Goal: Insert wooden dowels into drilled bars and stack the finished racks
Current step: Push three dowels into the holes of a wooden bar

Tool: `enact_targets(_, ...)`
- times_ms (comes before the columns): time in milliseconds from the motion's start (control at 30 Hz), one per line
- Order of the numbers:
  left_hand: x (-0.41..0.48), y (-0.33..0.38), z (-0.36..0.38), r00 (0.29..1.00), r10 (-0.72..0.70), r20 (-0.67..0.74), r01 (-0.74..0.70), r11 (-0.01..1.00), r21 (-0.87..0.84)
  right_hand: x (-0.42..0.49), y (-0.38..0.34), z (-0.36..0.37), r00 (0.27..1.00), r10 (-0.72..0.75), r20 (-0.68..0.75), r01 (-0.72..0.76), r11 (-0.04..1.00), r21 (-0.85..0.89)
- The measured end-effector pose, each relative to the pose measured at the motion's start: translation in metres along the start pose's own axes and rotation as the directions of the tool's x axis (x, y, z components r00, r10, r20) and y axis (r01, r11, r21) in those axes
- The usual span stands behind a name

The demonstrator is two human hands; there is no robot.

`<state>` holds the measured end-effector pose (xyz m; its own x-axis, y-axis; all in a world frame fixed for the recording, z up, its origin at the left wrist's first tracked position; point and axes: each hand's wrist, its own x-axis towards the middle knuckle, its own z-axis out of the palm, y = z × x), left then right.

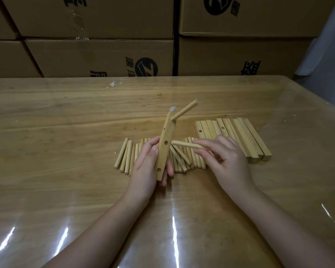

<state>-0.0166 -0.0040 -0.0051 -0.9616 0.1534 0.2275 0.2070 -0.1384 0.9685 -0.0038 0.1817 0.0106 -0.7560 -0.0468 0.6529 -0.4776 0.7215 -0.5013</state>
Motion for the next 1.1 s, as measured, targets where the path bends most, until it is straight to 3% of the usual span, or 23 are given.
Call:
enact_targets(100, 0.0000, -0.0003, 0.0003, 1.000, -0.002, -0.003, 0.002, 1.000, -0.002, 0.0002, -0.0019, 0.0002, 0.998, -0.063, -0.010, 0.062, 0.997, -0.041)
enact_targets(333, 0.0000, -0.0006, 0.0007, 1.000, -0.026, -0.004, 0.026, 1.000, 0.013, -0.0005, -0.0022, -0.0002, 0.998, -0.061, -0.011, 0.061, 0.998, 0.034)
enact_targets(567, 0.0002, -0.0007, 0.0012, 0.998, -0.046, 0.031, 0.045, 0.999, 0.010, -0.0002, -0.0062, 0.0005, 0.994, -0.092, 0.051, 0.092, 0.996, -0.007)
enact_targets(833, 0.0004, -0.0007, 0.0016, 0.999, -0.039, 0.033, 0.038, 0.999, 0.017, -0.0046, -0.0054, 0.0037, 0.978, 0.039, 0.203, -0.051, 0.997, 0.054)
enact_targets(1100, 0.0000, -0.0012, 0.0010, 0.998, -0.045, 0.045, 0.043, 0.998, 0.048, -0.0039, -0.0100, 0.0005, 0.966, 0.194, 0.170, -0.234, 0.935, 0.267)
